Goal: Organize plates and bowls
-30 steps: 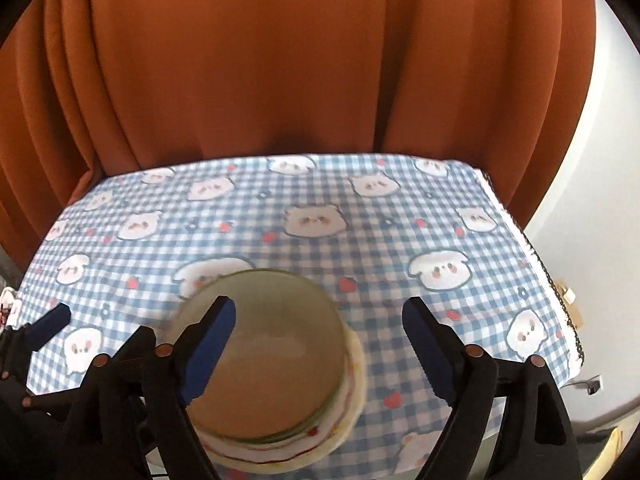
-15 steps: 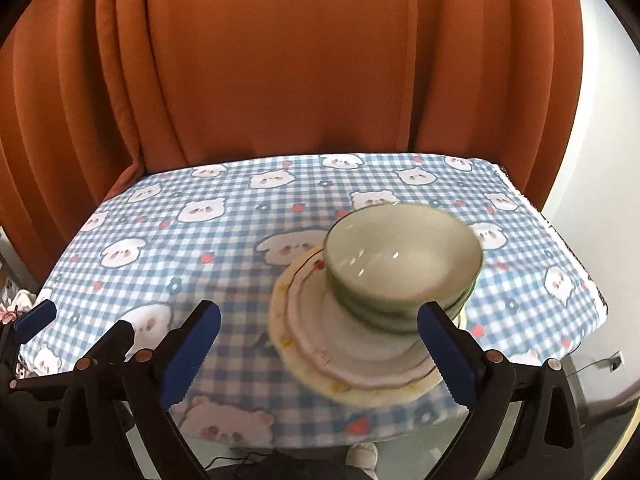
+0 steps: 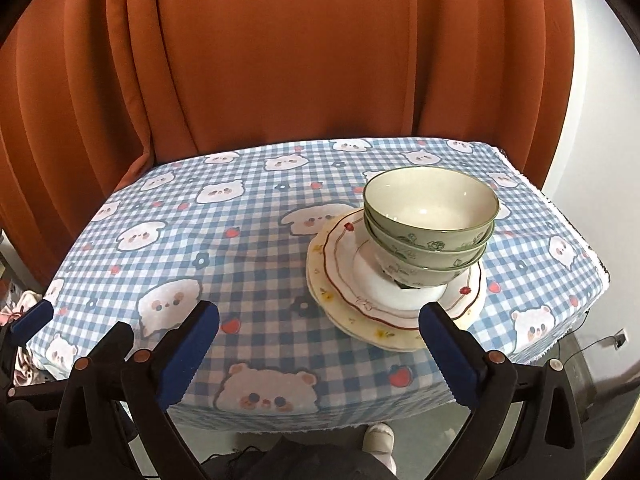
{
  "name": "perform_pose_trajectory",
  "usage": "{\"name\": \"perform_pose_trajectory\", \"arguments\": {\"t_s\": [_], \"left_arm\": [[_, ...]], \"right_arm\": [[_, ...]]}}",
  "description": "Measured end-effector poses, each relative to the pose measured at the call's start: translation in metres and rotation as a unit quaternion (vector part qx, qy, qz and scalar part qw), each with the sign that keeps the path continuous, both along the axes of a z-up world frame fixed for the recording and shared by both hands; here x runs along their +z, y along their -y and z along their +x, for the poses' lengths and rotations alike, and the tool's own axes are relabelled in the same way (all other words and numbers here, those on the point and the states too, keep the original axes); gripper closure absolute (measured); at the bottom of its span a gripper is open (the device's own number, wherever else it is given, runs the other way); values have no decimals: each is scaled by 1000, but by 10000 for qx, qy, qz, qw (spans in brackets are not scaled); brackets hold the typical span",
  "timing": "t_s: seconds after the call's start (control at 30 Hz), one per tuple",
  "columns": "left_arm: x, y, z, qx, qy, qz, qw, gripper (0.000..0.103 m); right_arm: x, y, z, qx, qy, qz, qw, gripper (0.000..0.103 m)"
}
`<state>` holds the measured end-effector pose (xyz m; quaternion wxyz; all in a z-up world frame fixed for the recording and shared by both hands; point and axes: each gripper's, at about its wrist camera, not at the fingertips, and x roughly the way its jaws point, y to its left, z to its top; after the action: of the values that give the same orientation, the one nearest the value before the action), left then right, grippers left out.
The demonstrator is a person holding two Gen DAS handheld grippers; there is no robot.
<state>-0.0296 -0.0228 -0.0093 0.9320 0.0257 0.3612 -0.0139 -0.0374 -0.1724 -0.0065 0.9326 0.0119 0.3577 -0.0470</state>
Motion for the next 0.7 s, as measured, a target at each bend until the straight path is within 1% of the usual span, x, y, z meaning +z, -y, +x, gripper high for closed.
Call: {"name": "perform_pose_trajectory", "arguments": {"t_s": [0.3, 0.7], "left_arm": [[0, -15, 0, 122, -43, -196, 9997, 0], [1, -21, 2, 249, 14, -390, 9989, 0]], "right_arm": [[4, -3, -5, -66, 92, -3, 9999, 2], [8, -3, -7, -103, 134, -78, 9998, 2]]}}
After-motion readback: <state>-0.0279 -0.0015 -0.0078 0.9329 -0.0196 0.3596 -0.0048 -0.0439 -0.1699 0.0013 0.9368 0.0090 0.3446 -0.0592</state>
